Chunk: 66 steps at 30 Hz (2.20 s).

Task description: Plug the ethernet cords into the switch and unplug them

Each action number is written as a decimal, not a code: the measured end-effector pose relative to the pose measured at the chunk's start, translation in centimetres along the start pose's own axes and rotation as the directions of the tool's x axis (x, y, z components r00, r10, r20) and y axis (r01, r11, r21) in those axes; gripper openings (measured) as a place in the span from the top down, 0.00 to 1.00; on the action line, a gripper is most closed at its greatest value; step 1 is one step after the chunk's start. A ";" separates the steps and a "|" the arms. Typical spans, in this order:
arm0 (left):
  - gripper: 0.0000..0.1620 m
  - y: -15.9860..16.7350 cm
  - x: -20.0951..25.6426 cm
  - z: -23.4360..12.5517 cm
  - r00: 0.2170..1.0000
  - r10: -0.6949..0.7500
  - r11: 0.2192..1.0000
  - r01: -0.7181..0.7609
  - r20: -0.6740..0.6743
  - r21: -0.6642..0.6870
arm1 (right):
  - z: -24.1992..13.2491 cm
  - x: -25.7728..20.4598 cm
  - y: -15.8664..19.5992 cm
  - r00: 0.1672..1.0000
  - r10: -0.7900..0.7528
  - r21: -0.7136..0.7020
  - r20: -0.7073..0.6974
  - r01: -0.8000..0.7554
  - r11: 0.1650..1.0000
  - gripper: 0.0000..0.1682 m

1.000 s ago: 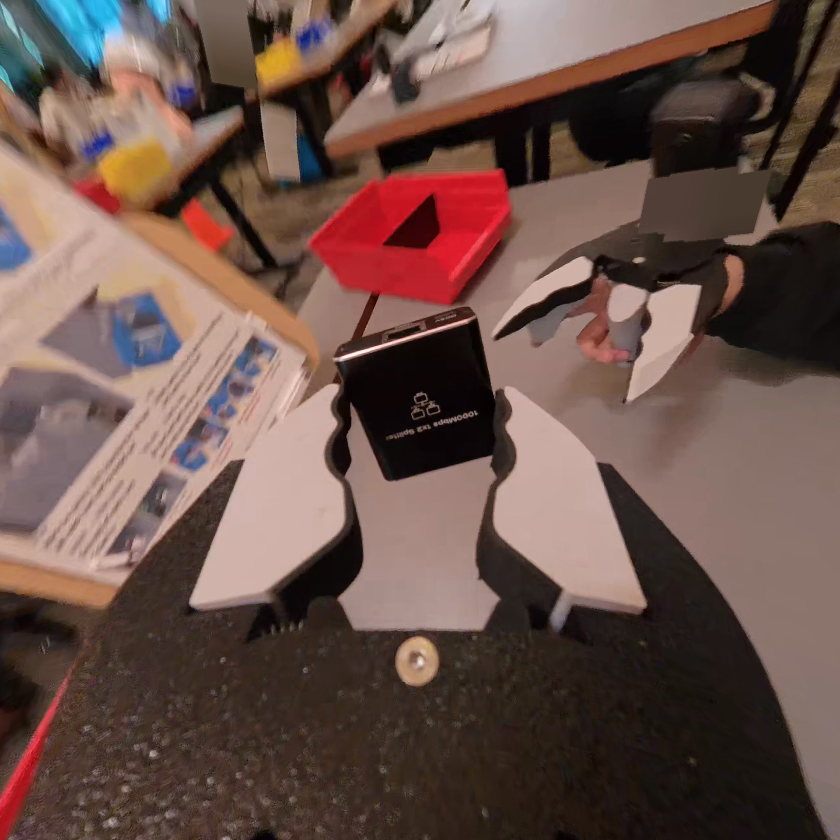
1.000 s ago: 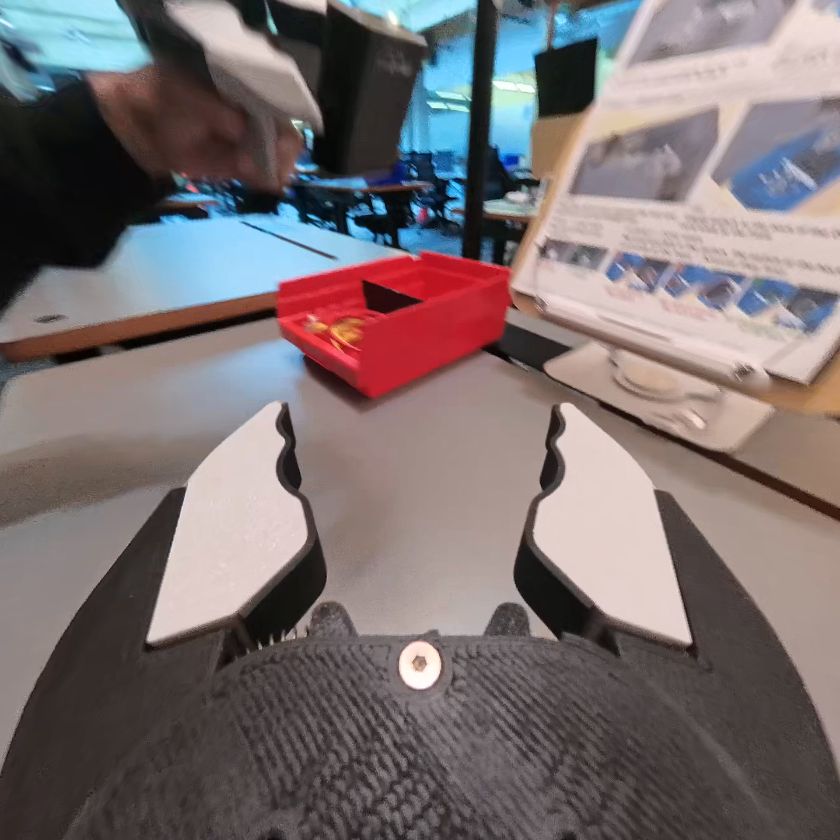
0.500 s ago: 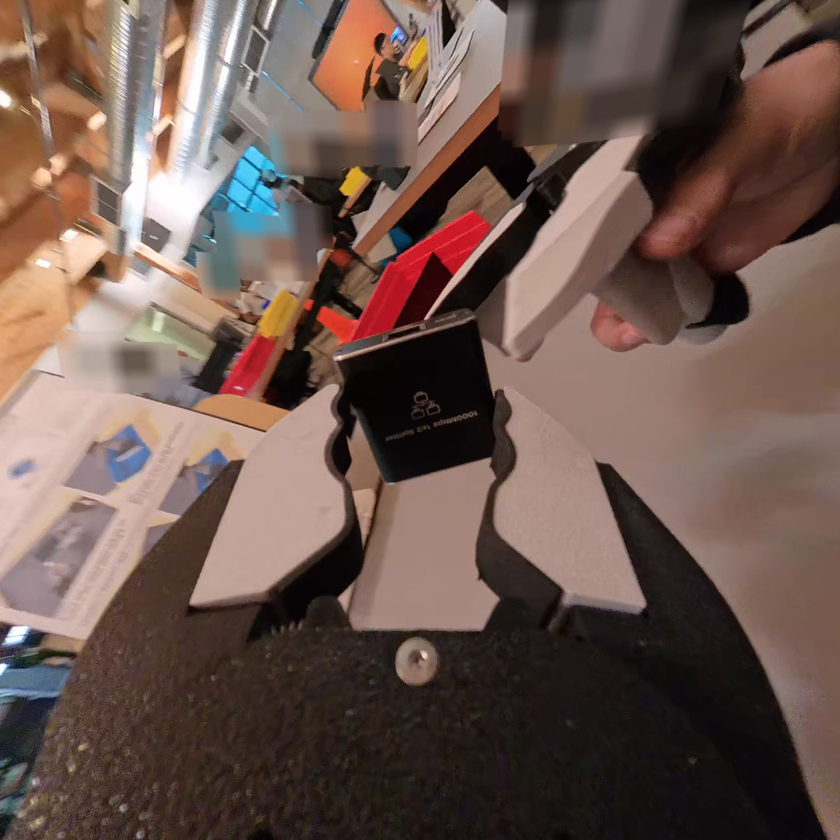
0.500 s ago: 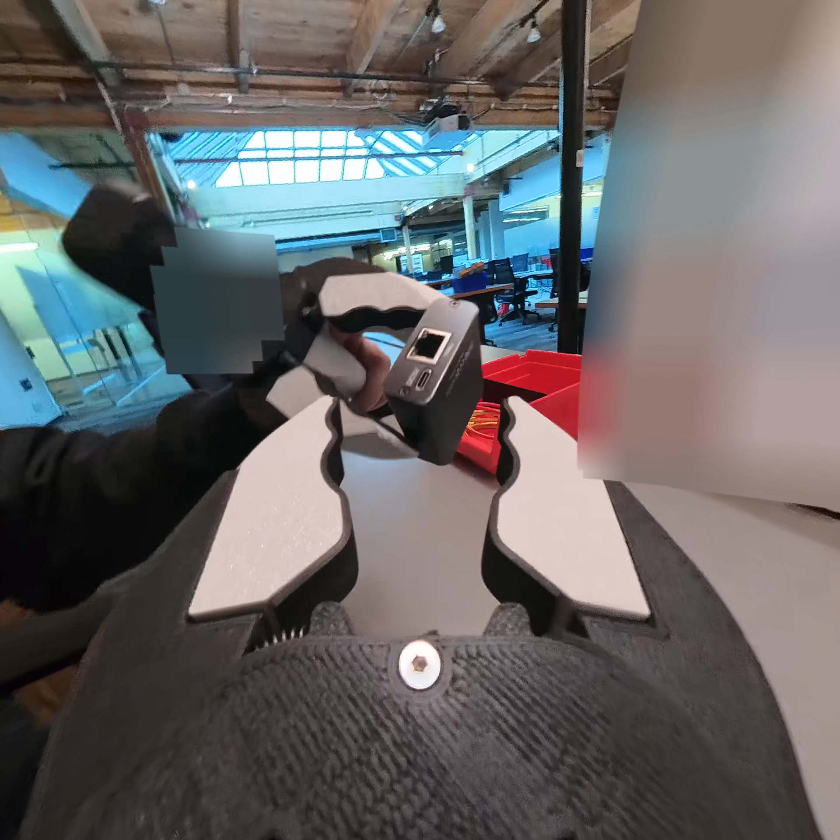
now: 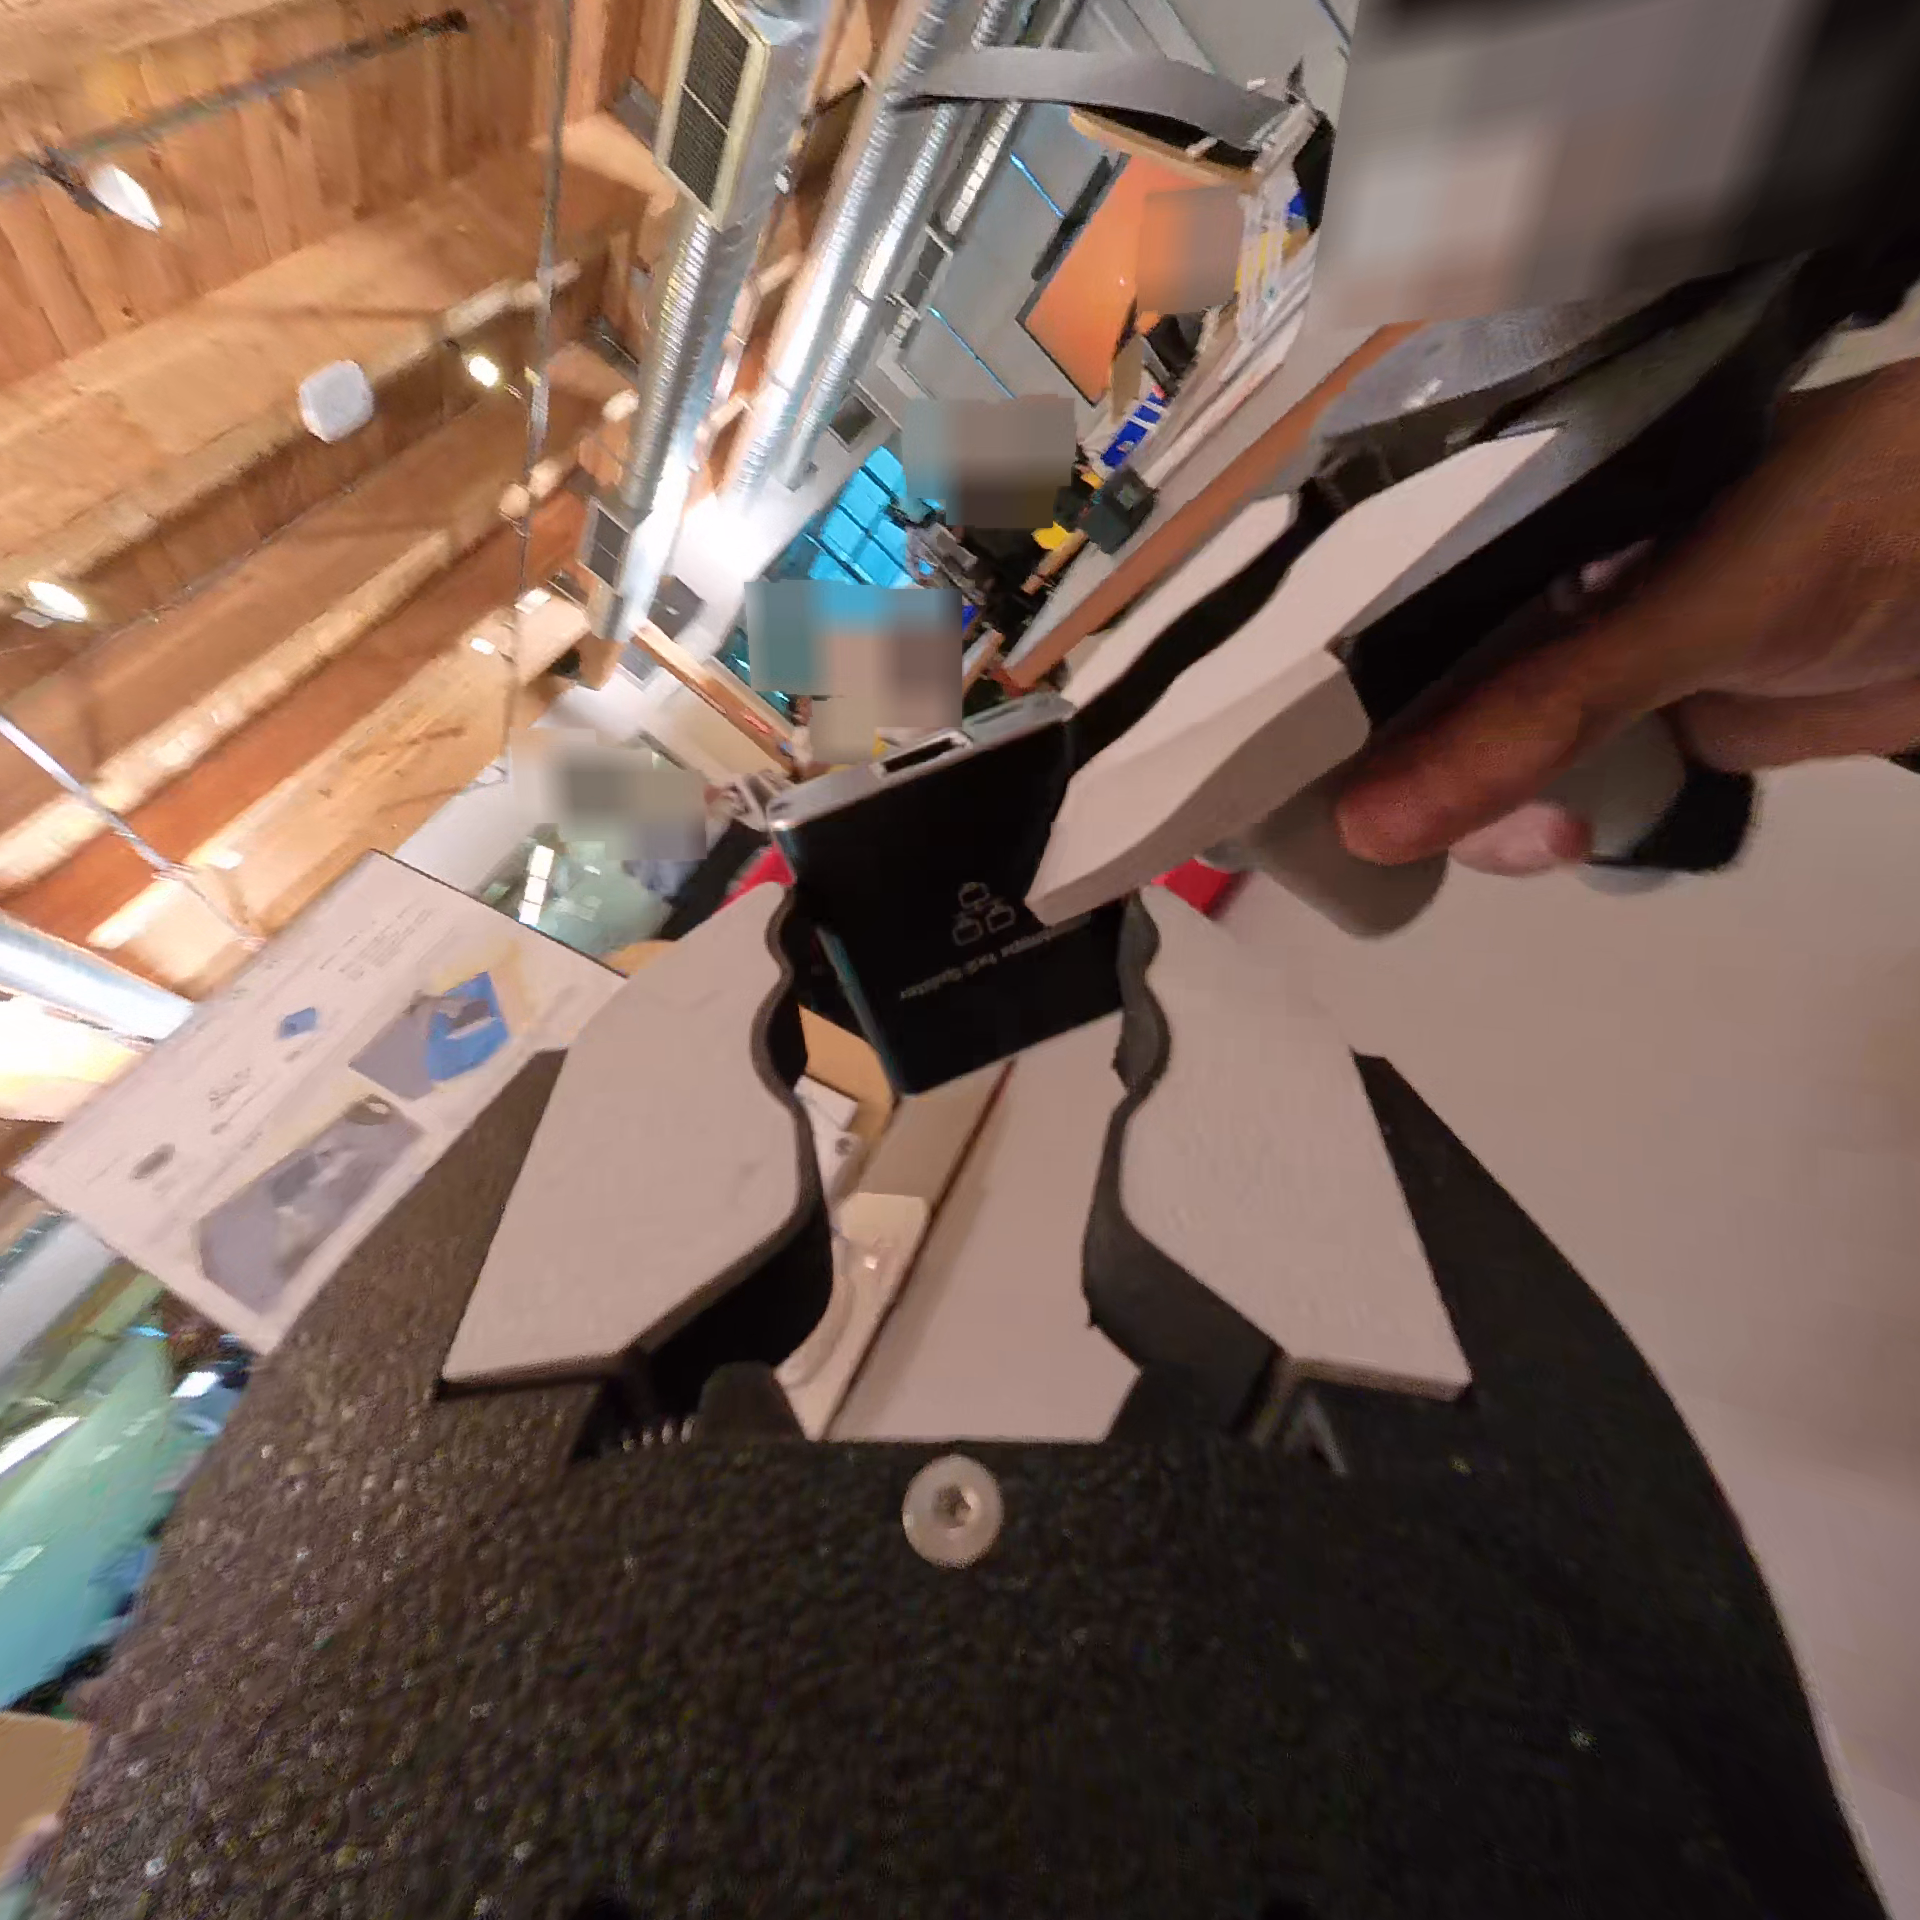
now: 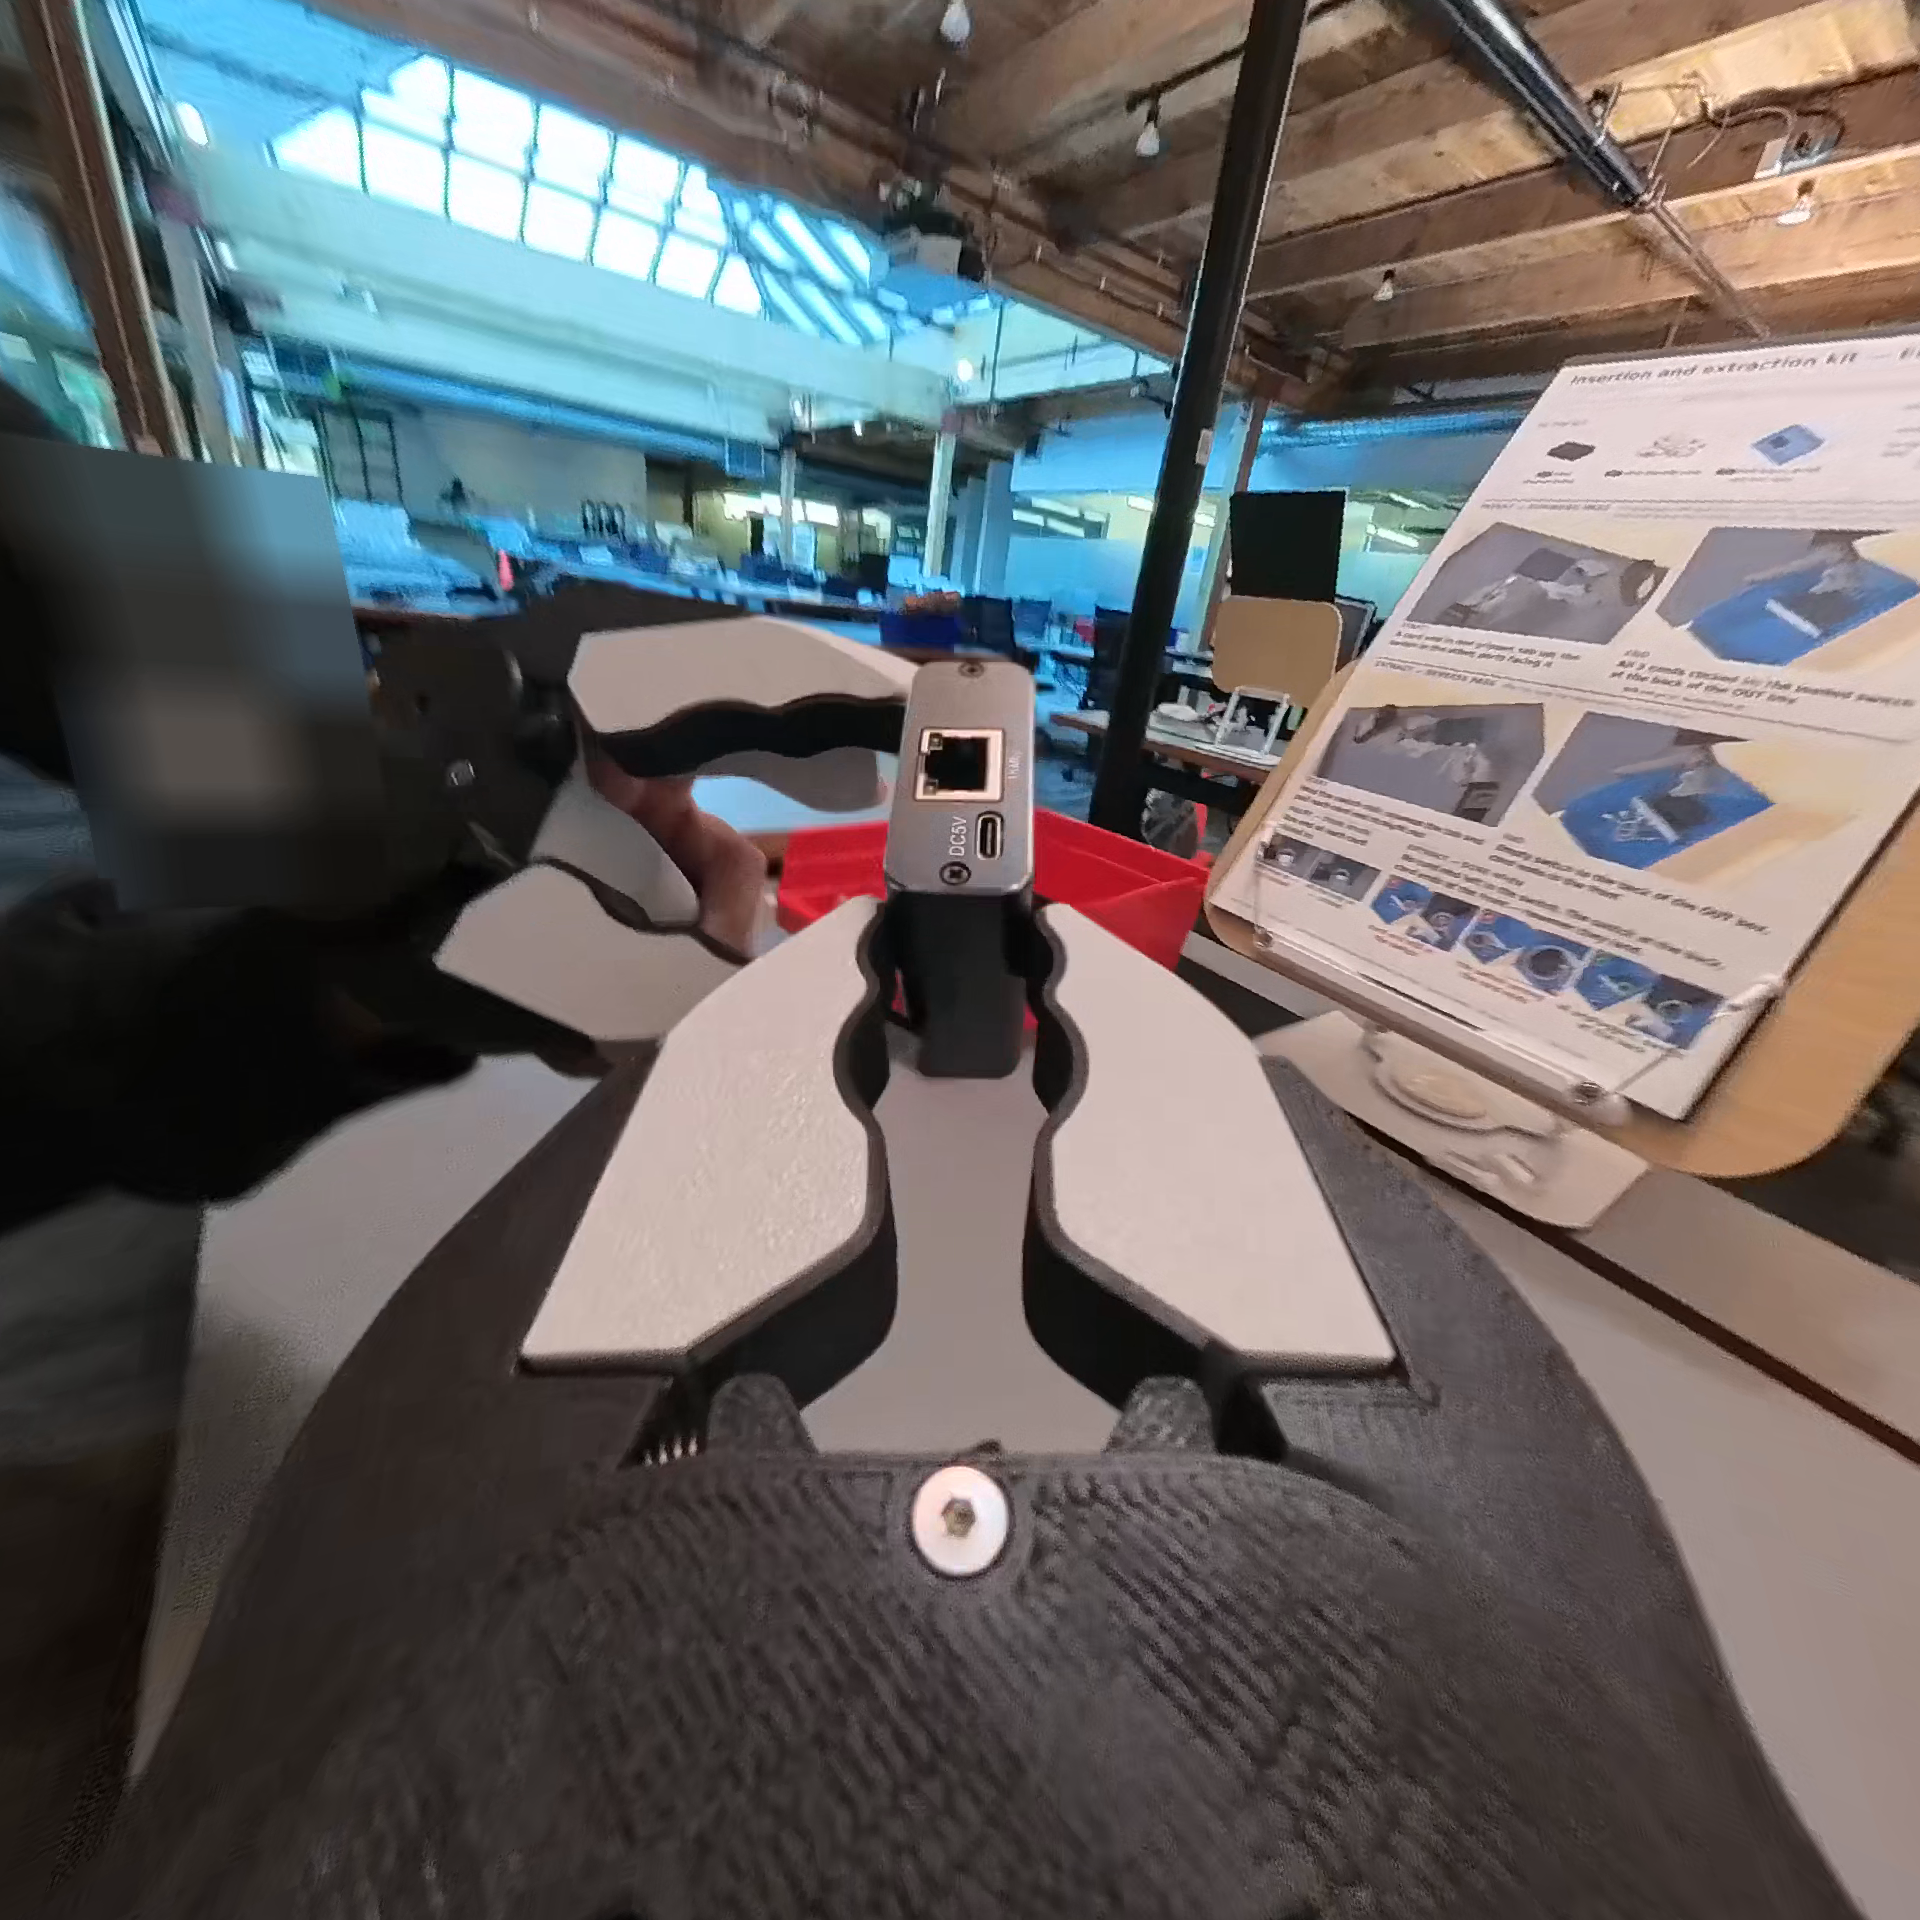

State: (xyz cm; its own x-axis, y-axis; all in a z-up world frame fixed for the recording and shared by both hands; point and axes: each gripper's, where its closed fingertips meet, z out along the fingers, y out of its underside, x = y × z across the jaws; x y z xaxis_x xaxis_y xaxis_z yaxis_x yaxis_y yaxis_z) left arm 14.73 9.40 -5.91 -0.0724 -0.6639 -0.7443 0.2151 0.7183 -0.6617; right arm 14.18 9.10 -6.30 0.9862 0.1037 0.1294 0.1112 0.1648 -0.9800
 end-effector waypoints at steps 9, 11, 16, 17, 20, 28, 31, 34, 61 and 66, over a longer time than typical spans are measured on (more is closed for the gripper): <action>0.66 -1.2 0.7 -2.3 0.782 -0.416 0.902 0.421 -0.464 -0.098 | -2.7 -1.0 1.6 0.944 -0.195 -0.127 0.266 0.234 0.964 0.85; 0.69 -1.1 2.4 -2.7 0.729 -0.389 0.916 0.370 -0.563 -0.153 | -2.8 -2.0 1.6 0.925 -0.180 -0.126 0.335 0.234 0.964 0.85; 0.84 -0.8 3.7 -2.0 0.750 -0.331 0.941 0.308 -0.572 -0.140 | -2.6 -2.7 2.0 0.902 -0.155 -0.158 0.402 0.235 0.959 0.85; 0.84 -0.7 3.6 -1.8 0.749 -0.376 0.923 0.354 -0.545 -0.151 | -2.5 -2.3 1.8 0.912 -0.148 -0.142 0.383 0.216 0.966 0.85; 0.85 -0.4 2.0 -0.8 0.751 -0.526 0.844 0.520 -0.400 -0.132 | -2.1 -0.4 1.1 0.958 -0.114 -0.071 0.264 0.137 0.988 0.83; 0.85 0.8 -1.3 1.0 0.141 -0.989 0.138 0.988 -0.045 0.069 | 0.2 2.0 1.1 0.941 -0.314 0.029 -0.124 0.320 0.947 0.60; 0.85 1.1 -0.8 1.1 -0.076 -0.994 -0.083 0.992 -0.074 0.094 | 0.4 2.1 0.4 0.933 -0.319 0.087 -0.169 0.336 0.938 0.63; 0.85 1.4 -0.6 1.1 -0.189 -0.977 -0.195 0.978 -0.095 0.070 | 0.5 1.9 0.4 0.936 -0.324 0.111 -0.139 0.340 0.934 0.63; 0.85 3.2 2.5 -0.4 -0.338 -0.908 -0.255 0.914 -0.247 -0.315 | 0.1 -0.4 2.9 0.947 -0.231 0.016 0.221 0.234 0.972 0.63; 0.85 3.1 2.2 -0.5 -0.328 -0.909 -0.244 0.919 -0.258 -0.309 | 0.3 -0.4 2.6 0.960 -0.170 0.043 0.223 0.164 0.986 0.63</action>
State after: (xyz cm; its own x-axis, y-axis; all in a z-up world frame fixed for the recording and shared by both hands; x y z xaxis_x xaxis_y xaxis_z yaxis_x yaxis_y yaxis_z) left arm 14.76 10.23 -9.65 -0.4230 -0.3817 0.8218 -0.4198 -0.7212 -0.5510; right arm 14.01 9.75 -8.91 0.9004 0.2904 0.3240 0.2661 0.2217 -0.9381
